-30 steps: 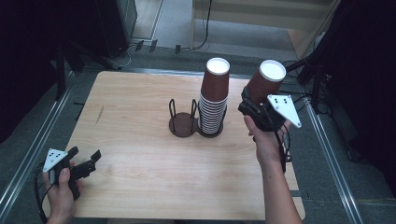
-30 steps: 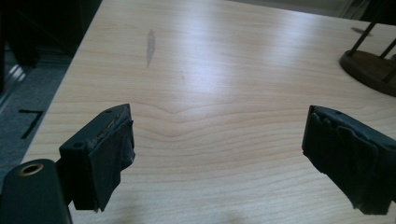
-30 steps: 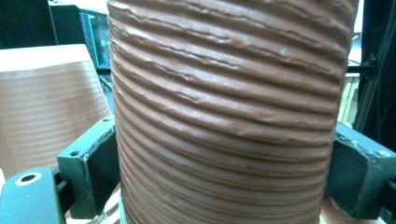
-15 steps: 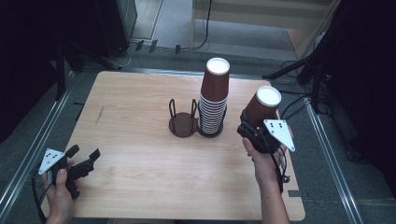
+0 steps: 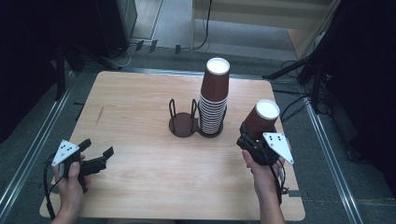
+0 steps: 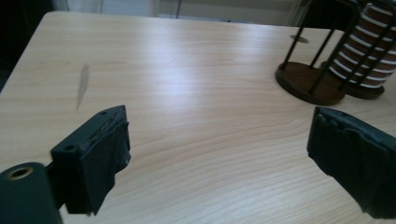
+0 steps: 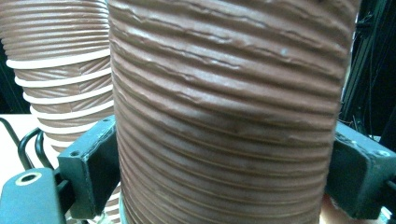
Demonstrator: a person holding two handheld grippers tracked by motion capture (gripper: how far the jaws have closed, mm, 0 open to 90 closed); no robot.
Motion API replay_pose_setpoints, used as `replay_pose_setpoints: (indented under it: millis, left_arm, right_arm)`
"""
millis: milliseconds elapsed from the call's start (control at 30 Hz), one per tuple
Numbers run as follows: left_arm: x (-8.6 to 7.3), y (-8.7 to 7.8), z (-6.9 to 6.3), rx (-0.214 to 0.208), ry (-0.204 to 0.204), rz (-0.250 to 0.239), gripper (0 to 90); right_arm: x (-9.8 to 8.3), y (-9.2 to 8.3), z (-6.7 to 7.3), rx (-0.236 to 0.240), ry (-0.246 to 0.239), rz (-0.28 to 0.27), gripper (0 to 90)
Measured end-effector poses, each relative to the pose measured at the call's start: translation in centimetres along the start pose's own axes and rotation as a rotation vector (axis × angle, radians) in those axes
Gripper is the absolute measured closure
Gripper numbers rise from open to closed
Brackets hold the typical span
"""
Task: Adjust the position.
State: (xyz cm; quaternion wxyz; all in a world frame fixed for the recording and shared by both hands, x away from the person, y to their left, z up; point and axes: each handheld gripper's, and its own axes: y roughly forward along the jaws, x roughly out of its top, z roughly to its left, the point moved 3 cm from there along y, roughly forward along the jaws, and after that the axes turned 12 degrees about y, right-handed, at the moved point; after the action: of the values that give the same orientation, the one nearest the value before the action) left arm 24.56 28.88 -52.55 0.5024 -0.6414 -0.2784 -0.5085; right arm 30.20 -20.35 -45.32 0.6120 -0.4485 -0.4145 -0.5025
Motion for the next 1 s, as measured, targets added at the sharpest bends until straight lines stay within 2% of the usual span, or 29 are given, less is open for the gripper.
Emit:
replay_pose_setpoints:
  millis: [133, 233, 400, 567, 700, 800, 933, 1000]
  left_arm:
    - [1.4, 0.6, -1.2, -0.017, 0.026, -0.006, 3.0]
    - [2.4, 1.2, -2.4, -0.024, 0.049, -0.012, 2.9]
    - [3.9, 2.6, -4.5, -0.077, 0.077, -0.014, 2.9]
    - [5.6, 3.6, -6.2, -0.116, 0.086, -0.032, 2.8]
    - [6.9, 4.0, -7.0, -0.13, 0.094, -0.056, 2.9]
    - [7.3, 4.2, -7.4, -0.139, 0.111, -0.057, 2.9]
    - [6.7, 4.5, -8.0, -0.165, 0.13, -0.042, 2.9]
    - [6.3, 4.5, -8.3, -0.177, 0.163, -0.019, 2.9]
  right_arm:
    - [-0.3, -0.2, -0.1, -0.002, -0.002, 0.002, 10.4]
    - [-0.7, -0.4, 0.0, -0.006, 0.017, 0.009, 10.4]
    - [-1.8, -0.5, 0.3, -0.018, 0.02, 0.023, 10.4]
    - [-2.9, -0.6, 1.1, -0.027, -0.019, 0.038, 10.4]
    - [-3.3, -0.7, 1.4, -0.022, -0.02, 0.043, 10.4]
    - [-3.6, -0.9, 1.4, -0.017, -0.025, 0.046, 10.3]
    - [-4.4, -1.0, 1.1, -0.02, -0.035, 0.063, 10.4]
    - [-4.8, -1.0, 0.9, -0.023, -0.049, 0.074, 10.4]
